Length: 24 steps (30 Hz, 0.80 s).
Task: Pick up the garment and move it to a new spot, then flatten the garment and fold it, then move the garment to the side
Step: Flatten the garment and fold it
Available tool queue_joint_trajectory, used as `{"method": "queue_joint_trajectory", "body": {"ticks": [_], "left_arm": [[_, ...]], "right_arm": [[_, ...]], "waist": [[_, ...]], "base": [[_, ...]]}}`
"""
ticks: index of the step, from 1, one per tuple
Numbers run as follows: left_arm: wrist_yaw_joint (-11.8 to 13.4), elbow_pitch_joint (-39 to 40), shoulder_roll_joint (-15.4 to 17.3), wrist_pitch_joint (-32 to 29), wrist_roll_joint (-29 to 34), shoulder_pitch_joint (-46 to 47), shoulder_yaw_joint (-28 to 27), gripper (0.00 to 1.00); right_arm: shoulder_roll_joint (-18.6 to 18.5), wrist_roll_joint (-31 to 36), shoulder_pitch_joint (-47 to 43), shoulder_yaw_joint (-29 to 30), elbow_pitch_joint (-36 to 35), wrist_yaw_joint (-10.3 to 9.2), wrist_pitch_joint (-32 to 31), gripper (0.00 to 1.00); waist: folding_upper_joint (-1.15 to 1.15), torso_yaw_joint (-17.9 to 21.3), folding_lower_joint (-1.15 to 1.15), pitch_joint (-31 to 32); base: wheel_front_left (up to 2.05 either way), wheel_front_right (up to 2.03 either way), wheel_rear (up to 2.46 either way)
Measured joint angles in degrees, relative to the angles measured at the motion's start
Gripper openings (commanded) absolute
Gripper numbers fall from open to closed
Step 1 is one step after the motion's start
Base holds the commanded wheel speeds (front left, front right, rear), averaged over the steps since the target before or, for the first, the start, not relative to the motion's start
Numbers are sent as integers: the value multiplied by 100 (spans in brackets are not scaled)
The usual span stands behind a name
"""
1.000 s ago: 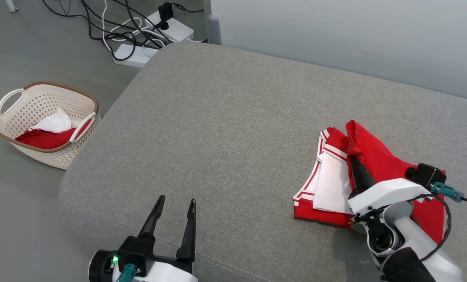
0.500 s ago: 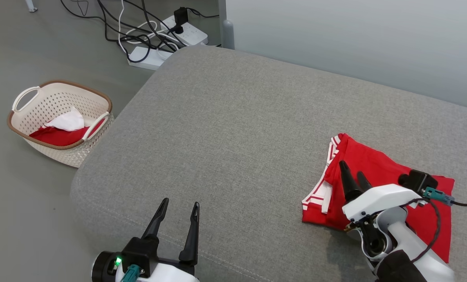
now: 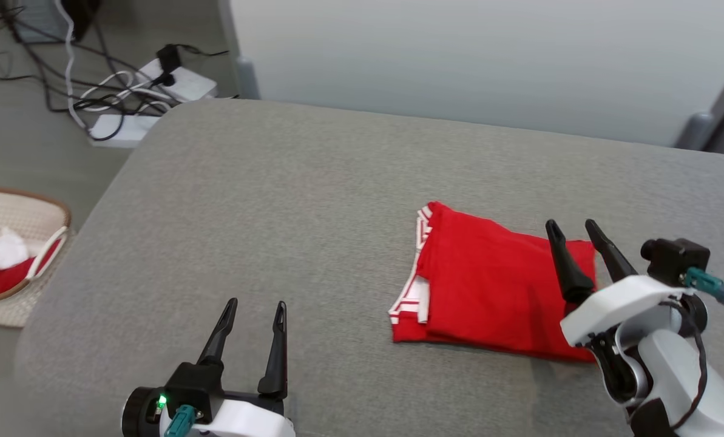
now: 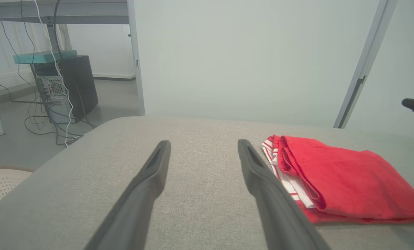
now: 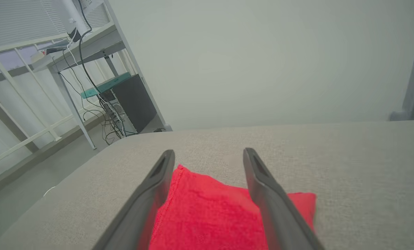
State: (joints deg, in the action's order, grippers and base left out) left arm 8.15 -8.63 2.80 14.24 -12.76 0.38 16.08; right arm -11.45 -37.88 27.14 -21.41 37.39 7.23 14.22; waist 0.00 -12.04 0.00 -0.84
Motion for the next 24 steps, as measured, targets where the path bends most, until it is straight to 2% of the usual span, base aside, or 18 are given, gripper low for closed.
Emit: {"method": "queue_joint_trajectory", "body": {"ticks": [10, 15, 24], "left_arm": [[0, 26, -2, 0, -48, 0, -160, 100], [-1, 29, -2, 0, -48, 0, -232, 100], [-21, 59, -5, 0, -47, -98, -374, 100]], "right_arm": [[20, 1017, -776, 477, -962, 0, 1, 100], [25, 1128, -1082, 650, -1294, 0, 1, 100], [-9, 1131, -1622, 805, -1789, 1, 1, 100]], "waist": [[0, 976, 0, 145], [0, 1332, 0, 222], [0, 1511, 0, 399]], "base": [[0, 0, 0], [0, 0, 0], [0, 0, 0]]}}
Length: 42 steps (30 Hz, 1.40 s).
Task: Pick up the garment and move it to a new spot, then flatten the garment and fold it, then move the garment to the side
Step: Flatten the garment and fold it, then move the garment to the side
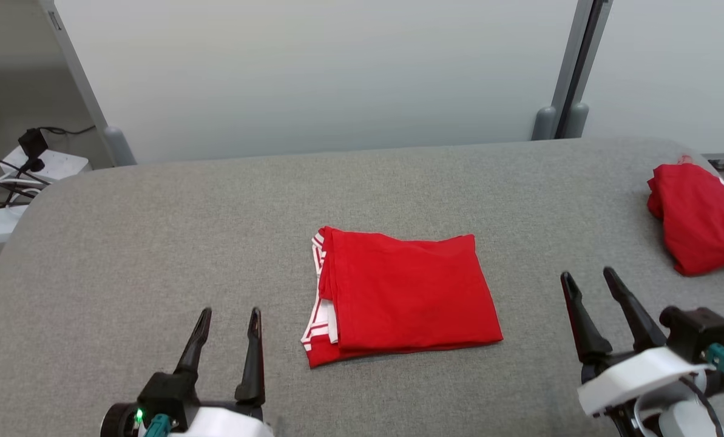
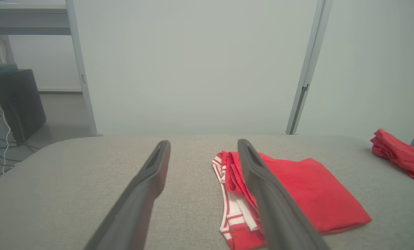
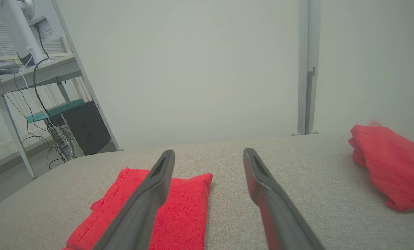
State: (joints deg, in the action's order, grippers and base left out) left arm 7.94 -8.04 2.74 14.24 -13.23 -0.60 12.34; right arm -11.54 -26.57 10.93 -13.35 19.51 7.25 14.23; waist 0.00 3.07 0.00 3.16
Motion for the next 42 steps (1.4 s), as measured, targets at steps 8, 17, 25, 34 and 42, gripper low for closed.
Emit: {"method": "queue_joint_trajectory", "body": {"ticks": [8, 17, 25, 34, 42], "left_arm": [[-90, -18, 2, 0, 3, -464, -166, 100], [-237, -11, 7, 0, 53, -766, -368, 100], [-241, -18, 5, 0, 62, -856, -342, 100], [-242, 22, 8, 0, 80, -748, -203, 100], [-233, 137, 9, 0, 79, -556, -16, 100]], "right_arm": [[14, 89, -683, 233, -187, 0, 0, 100], [78, 192, -1037, 339, -318, -1, 0, 100], [138, 233, -1155, 380, -348, -1, 0, 100], [147, 32, -649, 339, 58, -1, 0, 100], [205, -1074, 107, -127, 1211, -1, -19, 100]], "waist": [[0, -5, 0, 324], [0, -14, 0, 520], [0, -173, 0, 548], [0, -335, 0, 219], [0, -515, 0, -71]], "base": [[0, 0, 0], [0, 0, 0], [0, 0, 0], [0, 0, 0], [0, 0, 0]]}}
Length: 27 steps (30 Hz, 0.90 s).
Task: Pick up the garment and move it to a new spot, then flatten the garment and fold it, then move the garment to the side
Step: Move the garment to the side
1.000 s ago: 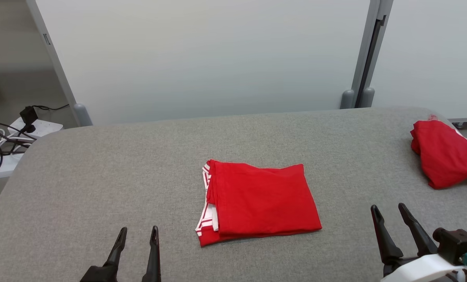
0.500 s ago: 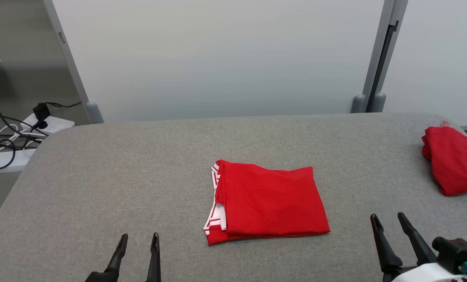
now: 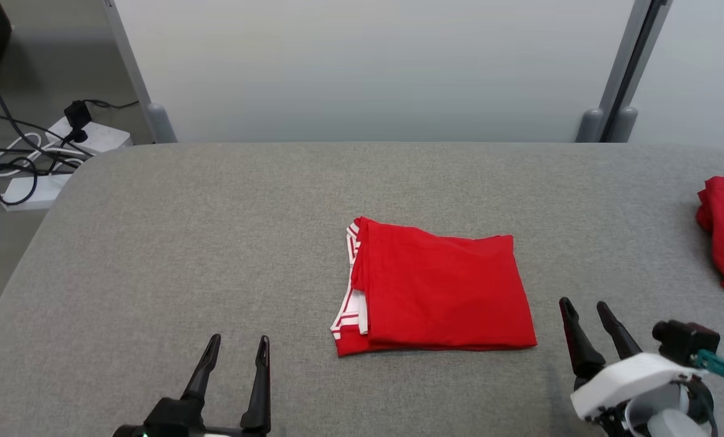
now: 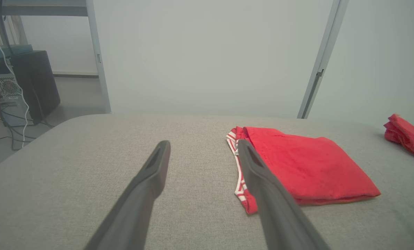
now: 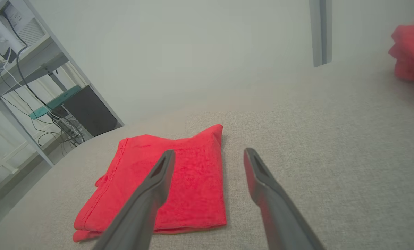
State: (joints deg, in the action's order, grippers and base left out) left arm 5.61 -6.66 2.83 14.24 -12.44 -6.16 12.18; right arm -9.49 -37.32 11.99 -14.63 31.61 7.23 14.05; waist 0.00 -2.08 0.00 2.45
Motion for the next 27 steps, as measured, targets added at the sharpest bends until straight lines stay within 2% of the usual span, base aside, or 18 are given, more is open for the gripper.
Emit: {"method": "queue_joint_trajectory", "body": {"ticks": [5, 12, 16, 27], "left_arm": [[1, 15, 1, 0, -1, 208, 56, 100], [1, 13, 0, 0, 0, 360, 221, 100], [1, 19, -2, 0, -1, 583, 314, 100], [51, -46, -4, 0, -21, 804, 470, 100]], "right_arm": [[-237, -489, 714, -502, 561, 0, -311, 100], [-416, -1240, 1457, -916, 1291, 0, -951, 100], [-581, -1426, 1864, -1206, 1627, 0, -1217, 100], [-539, -1986, 2390, -1728, 2570, 0, -1615, 100]], "waist": [[0, -128, 0, -161], [0, -304, 0, -432], [0, -437, 0, -629], [0, -719, 0, -873]], "base": [[0, 0, 0], [0, 0, 0], [0, 0, 0], [0, 0, 0]]}}
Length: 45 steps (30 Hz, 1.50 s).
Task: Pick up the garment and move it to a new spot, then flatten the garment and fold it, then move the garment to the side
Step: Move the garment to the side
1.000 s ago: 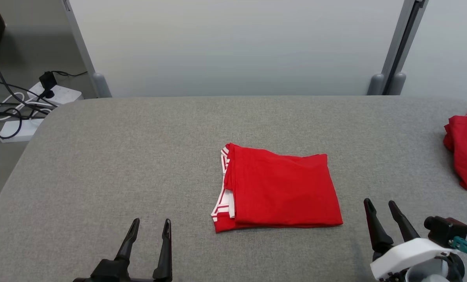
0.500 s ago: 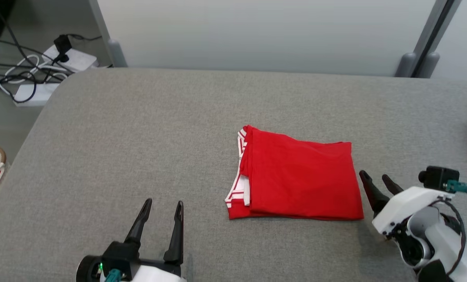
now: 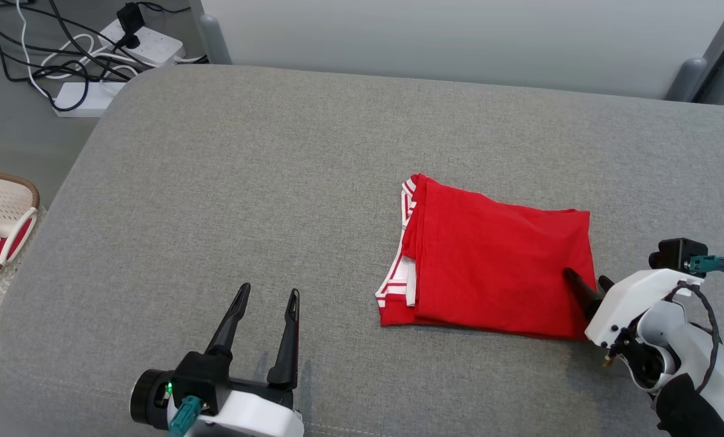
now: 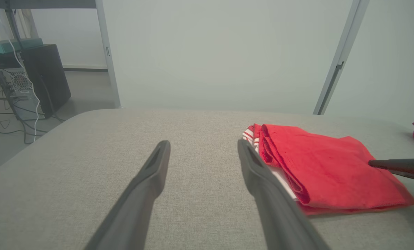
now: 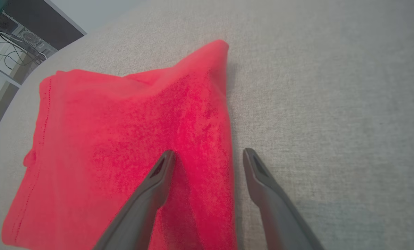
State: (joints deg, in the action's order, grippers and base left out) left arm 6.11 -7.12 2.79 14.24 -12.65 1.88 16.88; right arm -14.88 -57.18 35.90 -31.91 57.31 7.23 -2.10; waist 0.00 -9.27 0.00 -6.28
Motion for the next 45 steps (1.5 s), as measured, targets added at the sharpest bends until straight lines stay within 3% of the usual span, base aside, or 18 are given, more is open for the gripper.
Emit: {"method": "queue_joint_trajectory", "body": {"ticks": [7, 8, 9, 11, 32, 45], "left_arm": [[0, -56, 0, 0, 0, 0, 51, 100], [0, -59, 0, 0, 0, 0, 52, 100], [0, -66, 1, 0, 0, 0, 52, 100], [0, -76, 0, 0, 0, 0, 52, 100], [-1, -96, 0, 0, -1, -15, 4, 100], [-10, -81, 1, 0, 9, -15, -76, 100]], "right_arm": [[34, -259, 0, -172, 203, 0, -42, 100], [41, -294, 0, -202, 237, 0, -42, 78], [42, -315, 0, -225, 250, 0, -42, 46], [36, -331, 0, -345, 253, 0, -41, 0], [-256, -176, 279, -1485, 115, 1, 1306, 0], [-350, -188, 527, -1534, 255, 1, 1575, 0]], "waist": [[0, -74, 0, 47], [0, -85, 0, 55], [0, -93, 0, 62], [0, -103, 0, 76], [0, 4, 0, 259], [0, 678, 0, 174]], "base": [[0, 0, 0], [0, 0, 0], [0, 0, 0], [0, 0, 0], [0, 0, 0], [0, 0, 0]]}}
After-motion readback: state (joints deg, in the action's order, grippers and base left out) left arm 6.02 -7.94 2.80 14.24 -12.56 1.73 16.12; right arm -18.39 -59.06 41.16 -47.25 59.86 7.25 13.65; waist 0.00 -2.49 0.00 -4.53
